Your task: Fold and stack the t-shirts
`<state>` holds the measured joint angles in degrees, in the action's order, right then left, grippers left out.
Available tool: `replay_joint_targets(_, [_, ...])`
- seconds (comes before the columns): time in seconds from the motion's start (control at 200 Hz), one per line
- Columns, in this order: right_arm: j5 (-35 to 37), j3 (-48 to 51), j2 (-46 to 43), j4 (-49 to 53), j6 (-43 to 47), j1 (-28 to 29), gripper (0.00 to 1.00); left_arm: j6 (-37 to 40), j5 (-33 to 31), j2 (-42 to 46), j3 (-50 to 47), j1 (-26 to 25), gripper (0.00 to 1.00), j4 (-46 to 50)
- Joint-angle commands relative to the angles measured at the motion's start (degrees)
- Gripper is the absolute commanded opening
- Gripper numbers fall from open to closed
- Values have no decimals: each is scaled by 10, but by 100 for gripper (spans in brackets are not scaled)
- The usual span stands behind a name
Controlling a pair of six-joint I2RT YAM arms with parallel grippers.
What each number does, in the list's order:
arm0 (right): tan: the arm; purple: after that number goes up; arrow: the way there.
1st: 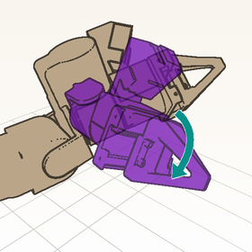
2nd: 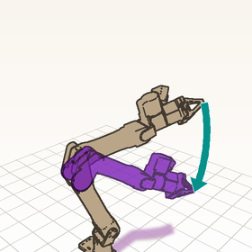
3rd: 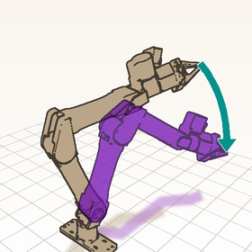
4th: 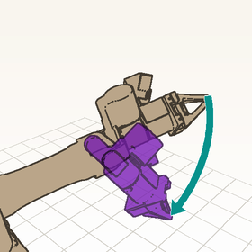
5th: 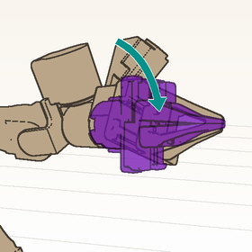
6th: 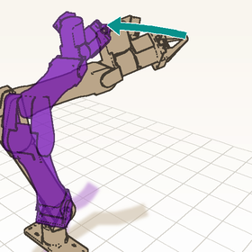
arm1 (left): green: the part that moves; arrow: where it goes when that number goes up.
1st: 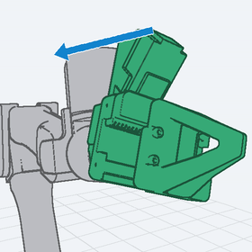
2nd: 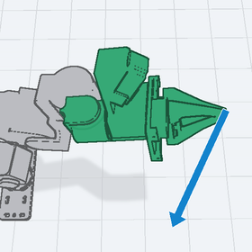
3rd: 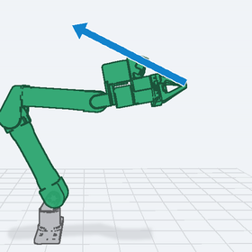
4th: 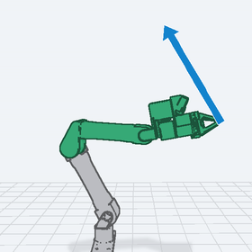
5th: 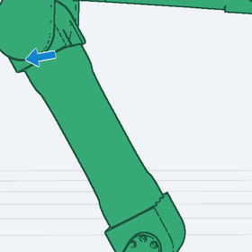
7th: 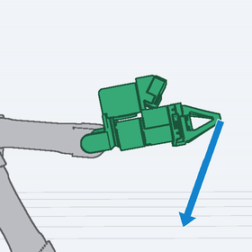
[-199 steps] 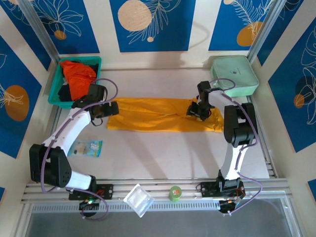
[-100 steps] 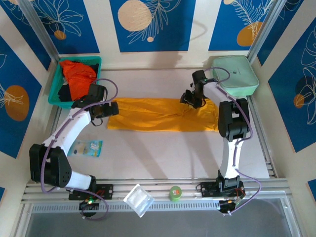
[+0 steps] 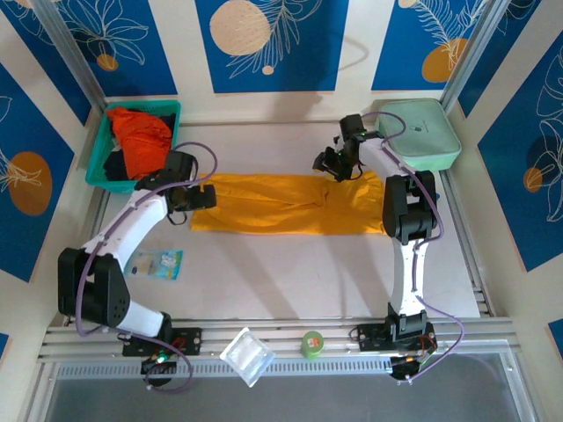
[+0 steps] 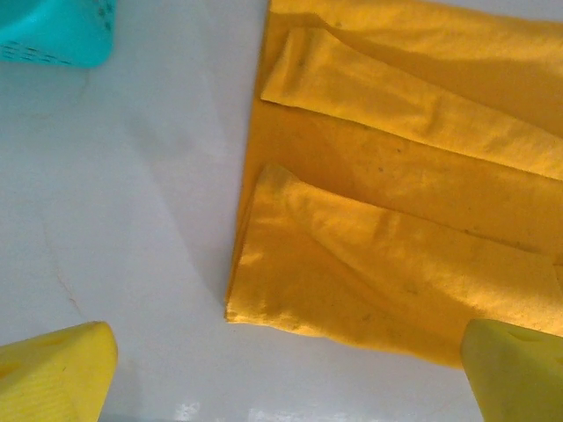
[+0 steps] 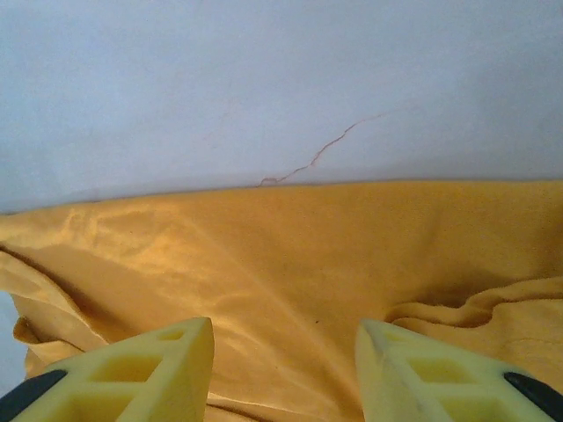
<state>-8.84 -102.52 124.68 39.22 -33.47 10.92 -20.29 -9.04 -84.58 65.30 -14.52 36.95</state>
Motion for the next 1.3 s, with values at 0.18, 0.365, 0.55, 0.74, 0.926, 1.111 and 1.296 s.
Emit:
replay_joint_targets(0.18, [76, 138, -225, -7, 7, 1, 44, 44, 14, -144, 133, -28, 56, 21])
replay_joint_targets(0.365, [140, 286, -387, 12, -13, -16, 29, 55, 28, -267, 256, -31, 25, 35])
replay_joint_targets(0.55, [97, 424, -509, -3, -40, -63, 0, 70, 42, -383, 366, -34, 19, 64])
replay_joint_targets(0.74, [130, 479, -538, -4, -70, -100, 0, 69, 31, -460, 426, -33, 18, 75])
replay_joint_targets(0.926, [159, 426, -429, 67, -111, -116, 0, 37, 9, -481, 420, -33, 18, 88])
replay_joint_targets(1.111, [194, 379, -310, 78, -125, -114, 0, 8, -9, -446, 343, -34, 18, 78])
replay_joint_targets(1.296, [212, 332, -204, 93, -145, -117, 0, -14, -26, -383, 233, -34, 18, 55])
